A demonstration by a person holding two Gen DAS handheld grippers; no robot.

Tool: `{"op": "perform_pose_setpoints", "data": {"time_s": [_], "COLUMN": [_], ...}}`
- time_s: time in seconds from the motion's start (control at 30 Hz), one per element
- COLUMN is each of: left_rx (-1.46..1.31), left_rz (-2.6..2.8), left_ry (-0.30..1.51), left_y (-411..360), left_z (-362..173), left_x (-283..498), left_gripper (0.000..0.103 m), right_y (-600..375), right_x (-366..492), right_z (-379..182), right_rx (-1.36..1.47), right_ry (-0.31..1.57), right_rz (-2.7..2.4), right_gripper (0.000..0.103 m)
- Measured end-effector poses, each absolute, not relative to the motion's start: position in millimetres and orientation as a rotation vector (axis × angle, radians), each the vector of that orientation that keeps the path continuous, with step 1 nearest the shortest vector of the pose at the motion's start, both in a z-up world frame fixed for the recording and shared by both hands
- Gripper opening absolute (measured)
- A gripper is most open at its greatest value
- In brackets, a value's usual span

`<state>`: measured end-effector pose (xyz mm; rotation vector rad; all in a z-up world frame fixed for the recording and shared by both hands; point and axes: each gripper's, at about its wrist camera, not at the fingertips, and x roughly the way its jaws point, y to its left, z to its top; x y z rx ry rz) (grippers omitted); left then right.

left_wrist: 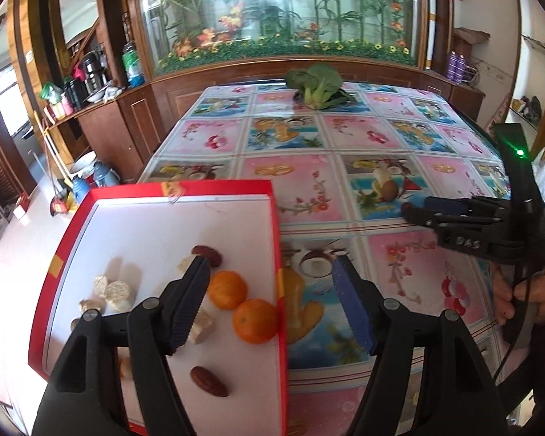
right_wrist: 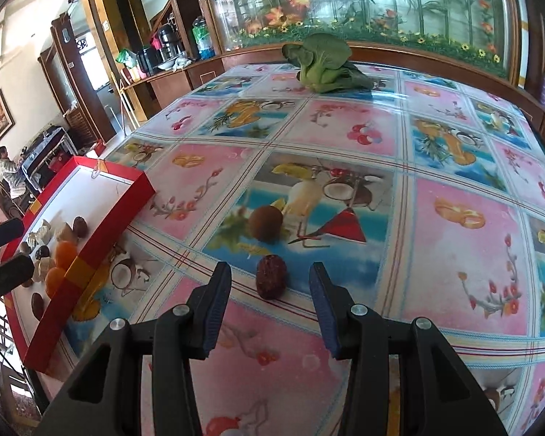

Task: Organize fruits
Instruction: 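Move both open tools back over the remaining food on the tablecloth, then grasp a dark red date with the right tool while the left tool grasps a brown round fruit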

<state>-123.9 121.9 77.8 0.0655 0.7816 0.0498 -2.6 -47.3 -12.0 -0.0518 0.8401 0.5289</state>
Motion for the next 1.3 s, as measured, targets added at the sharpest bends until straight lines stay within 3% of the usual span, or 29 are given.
{"op": "perform_pose_setpoints", "data": {"time_s": [0.1,0.17,0.2,0.7,0.8,0.97,1.03,1.13,1.3], "left_rx": [0.094,0.113,0.122,0.17,0.161,0.159,0.152,0.146,0.125], "left_rz": [0.029,0.015,0.009,-0.177,-0.204,-0.23,-0.241,-0.252,-0.26], "left_ry": [0.777,0.775,0.776,0.894,0.937,0.966,0.971,0.983,0.982], "left_y": [109,100,95,28,20,10,7,5,5], "left_z": [79,80,79,47,35,26,24,21,20], "left_x": [-117,-110,-106,-13,5,16,19,22,24], "left_gripper": [0.071,0.071,0.071,0.069,0.055,0.049,0.037,0.027,0.026], "right_y": [-43,-44,-44,-124,-125,-125,-126,-125,-122], "right_x": [2,3,3,25,24,25,24,25,26], "right_z": [-17,-17,-17,-13,-13,-13,-13,-13,-13], "right_rx": [-0.059,-0.052,-0.058,0.179,0.19,0.202,0.204,0.203,0.199], "right_ry": [0.861,0.862,0.866,0.923,0.931,0.938,0.939,0.94,0.939], "right_rz": [0.521,0.53,0.523,0.254,0.257,0.262,0.264,0.265,0.271], "right_gripper": [0.038,0.02,0.017,0.016,0.016,0.016,0.017,0.017,0.017]}}
